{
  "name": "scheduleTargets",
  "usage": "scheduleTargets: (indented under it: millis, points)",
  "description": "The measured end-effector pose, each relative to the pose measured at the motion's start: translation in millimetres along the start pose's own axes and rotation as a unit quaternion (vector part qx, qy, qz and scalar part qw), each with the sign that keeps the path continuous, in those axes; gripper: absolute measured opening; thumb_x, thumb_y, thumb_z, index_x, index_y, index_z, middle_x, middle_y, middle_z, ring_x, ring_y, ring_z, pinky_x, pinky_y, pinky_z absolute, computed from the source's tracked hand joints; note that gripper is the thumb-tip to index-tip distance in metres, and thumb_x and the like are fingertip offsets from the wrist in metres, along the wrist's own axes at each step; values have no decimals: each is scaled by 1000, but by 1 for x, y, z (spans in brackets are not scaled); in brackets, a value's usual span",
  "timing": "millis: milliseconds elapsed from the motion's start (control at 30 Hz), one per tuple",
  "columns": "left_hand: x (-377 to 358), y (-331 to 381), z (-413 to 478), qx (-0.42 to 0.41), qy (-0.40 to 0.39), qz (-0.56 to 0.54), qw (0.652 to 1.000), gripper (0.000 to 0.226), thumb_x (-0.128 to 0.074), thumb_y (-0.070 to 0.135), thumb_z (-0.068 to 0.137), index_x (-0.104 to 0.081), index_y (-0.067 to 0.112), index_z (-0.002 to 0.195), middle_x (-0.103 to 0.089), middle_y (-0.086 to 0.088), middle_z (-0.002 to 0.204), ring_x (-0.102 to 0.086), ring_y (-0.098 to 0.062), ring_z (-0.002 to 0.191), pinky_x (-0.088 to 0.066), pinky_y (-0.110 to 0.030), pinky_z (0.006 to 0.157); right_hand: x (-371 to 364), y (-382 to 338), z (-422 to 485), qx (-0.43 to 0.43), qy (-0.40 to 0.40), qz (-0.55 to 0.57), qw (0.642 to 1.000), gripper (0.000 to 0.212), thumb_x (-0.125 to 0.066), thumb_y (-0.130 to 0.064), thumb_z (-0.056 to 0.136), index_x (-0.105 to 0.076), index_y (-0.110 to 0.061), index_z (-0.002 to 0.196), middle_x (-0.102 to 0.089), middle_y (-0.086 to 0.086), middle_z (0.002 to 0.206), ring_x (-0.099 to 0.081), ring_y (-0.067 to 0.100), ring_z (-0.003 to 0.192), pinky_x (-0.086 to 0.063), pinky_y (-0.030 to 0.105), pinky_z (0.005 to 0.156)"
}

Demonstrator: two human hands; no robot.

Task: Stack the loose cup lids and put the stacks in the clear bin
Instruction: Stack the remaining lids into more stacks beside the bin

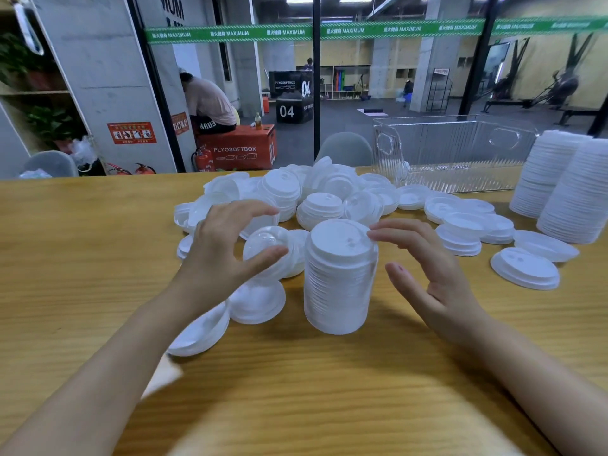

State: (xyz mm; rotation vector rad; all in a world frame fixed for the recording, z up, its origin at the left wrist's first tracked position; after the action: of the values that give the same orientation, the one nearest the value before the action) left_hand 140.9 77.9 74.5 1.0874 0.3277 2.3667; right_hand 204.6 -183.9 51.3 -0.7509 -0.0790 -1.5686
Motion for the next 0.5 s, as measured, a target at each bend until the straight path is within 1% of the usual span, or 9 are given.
scheduleTargets:
  millis: [33,67,133,200,267,333,500]
  points:
    - [0,-8,-2,9,-11,31,999,58,-57,67,78,-57,32,125,-56,18,127,-45,-13,122,-38,-48,103,0,0,0,-1,0,0,1000,36,-40,-47,103,-55,-25,127,-56,-5,128,-53,21,121,-40,38,102]
    - [-1,-14,-3,15,-26,62,998,63,-54,70,76,-56,32,126,-55,17,128,-45,-14,121,-37,-49,103,-1,1,0,-2,-1,1,1000,36,-40,-47,102,-54,-26,127,-55,-5,129,-53,21,121,-40,38,101]
    - [-5,-24,-4,17,-58,120,991,72,-50,76,72,-53,33,129,-51,20,125,-45,-15,118,-31,-41,100,-1,2,0,-5,-1,3,1000,37,-40,-47,102,-54,-26,128,-56,-6,129,-53,20,122,-40,37,99]
    - [-8,-29,-6,14,-84,154,984,79,-48,80,68,-49,35,133,-44,25,122,-42,-12,118,-24,-34,97,0,3,0,-7,-1,3,1000,37,-40,-48,102,-53,-25,128,-56,-5,130,-52,20,122,-40,35,98]
    - [-10,-32,-8,14,-102,164,981,83,-46,81,65,-45,37,136,-40,27,121,-39,-10,119,-20,-31,97,0,3,-1,-9,-1,4,1000,37,-40,-48,102,-53,-25,128,-56,-4,130,-52,20,122,-40,35,98]
    - [-11,-34,-8,11,-111,165,980,83,-46,81,64,-44,40,136,-40,27,122,-38,-10,121,-19,-30,97,-1,4,-1,-10,-4,6,1000,38,-40,-48,102,-53,-24,128,-57,-2,129,-52,20,122,-40,34,98]
    - [-11,-34,-7,1,-102,158,982,76,-49,78,66,-49,40,131,-52,20,126,-41,-9,118,-21,-31,96,-2,6,-1,-12,-10,8,1000,38,-40,-49,102,-52,-24,128,-58,-1,129,-52,20,123,-40,34,98]
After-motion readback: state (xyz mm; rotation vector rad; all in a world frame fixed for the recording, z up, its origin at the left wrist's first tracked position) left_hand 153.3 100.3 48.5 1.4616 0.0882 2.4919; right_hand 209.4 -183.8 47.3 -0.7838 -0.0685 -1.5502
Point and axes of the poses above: each hand's wrist, its own z-axis towards the middle knuckle, its own x-axis out of the back of the hand, y = z × x, the point moved 4 cm from there along z, towards the middle knuckle
